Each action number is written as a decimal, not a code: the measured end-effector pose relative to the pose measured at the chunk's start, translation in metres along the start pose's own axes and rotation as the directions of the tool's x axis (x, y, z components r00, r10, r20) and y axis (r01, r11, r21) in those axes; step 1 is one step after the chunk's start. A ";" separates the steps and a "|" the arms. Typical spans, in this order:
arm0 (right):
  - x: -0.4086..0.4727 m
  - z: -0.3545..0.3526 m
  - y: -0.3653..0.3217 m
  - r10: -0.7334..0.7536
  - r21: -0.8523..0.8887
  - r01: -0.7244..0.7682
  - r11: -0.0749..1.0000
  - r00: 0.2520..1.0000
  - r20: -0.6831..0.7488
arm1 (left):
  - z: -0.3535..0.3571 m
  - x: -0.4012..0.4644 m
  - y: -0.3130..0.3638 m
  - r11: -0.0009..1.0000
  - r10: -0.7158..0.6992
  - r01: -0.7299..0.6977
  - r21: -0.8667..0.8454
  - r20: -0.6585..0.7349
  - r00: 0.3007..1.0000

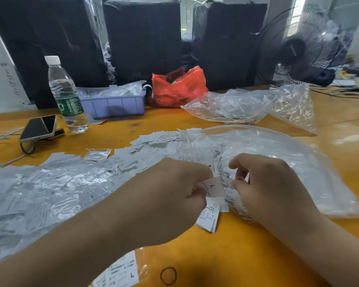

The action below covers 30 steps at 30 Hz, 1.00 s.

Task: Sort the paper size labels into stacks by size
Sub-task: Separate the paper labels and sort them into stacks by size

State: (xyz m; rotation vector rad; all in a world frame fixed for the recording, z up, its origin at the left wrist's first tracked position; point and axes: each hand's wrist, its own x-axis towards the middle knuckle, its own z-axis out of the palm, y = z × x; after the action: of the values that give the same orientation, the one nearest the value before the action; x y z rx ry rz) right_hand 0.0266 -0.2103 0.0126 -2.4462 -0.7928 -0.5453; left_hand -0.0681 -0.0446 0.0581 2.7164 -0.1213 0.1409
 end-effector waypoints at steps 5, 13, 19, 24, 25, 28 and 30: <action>-0.002 -0.009 -0.008 -0.076 0.106 0.083 0.991 0.995 -0.071 | -0.007 -0.011 -0.007 1.000 -0.007 0.008 0.006 -0.025 1.000; 0.002 -0.005 -0.059 -0.156 0.317 0.223 0.922 0.962 -0.222 | -0.031 -0.037 -0.037 0.984 -0.140 0.105 -0.147 -0.254 0.957; 0.026 0.010 -0.118 -0.172 0.796 -0.079 0.600 0.959 0.224 | -0.038 -0.064 -0.078 0.938 -0.256 0.177 -0.299 -0.251 0.934; 0.041 0.035 -0.153 -0.264 0.871 -0.232 0.433 0.891 0.369 | -0.038 -0.077 -0.123 0.861 -0.367 0.210 -0.463 -0.280 0.887; 0.043 0.040 -0.158 -0.279 0.887 -0.246 0.391 0.887 0.368 | -0.038 -0.079 -0.129 0.842 -0.390 0.213 -0.496 -0.287 0.875; 0.042 0.049 -0.162 -0.317 0.924 -0.263 0.279 0.883 0.347 | -0.036 -0.081 -0.137 0.836 -0.397 0.188 -0.516 -0.330 0.856; 0.037 0.053 -0.158 -0.311 0.929 -0.277 0.245 0.885 0.346 | -0.032 -0.079 -0.135 0.844 -0.359 0.149 -0.516 -0.335 0.871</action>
State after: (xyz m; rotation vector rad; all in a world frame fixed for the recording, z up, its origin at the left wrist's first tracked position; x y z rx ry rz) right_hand -0.0331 -0.0537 0.0434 -1.2737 -0.9317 0.5431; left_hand -0.1349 0.0963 0.0234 2.1210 0.3060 0.5382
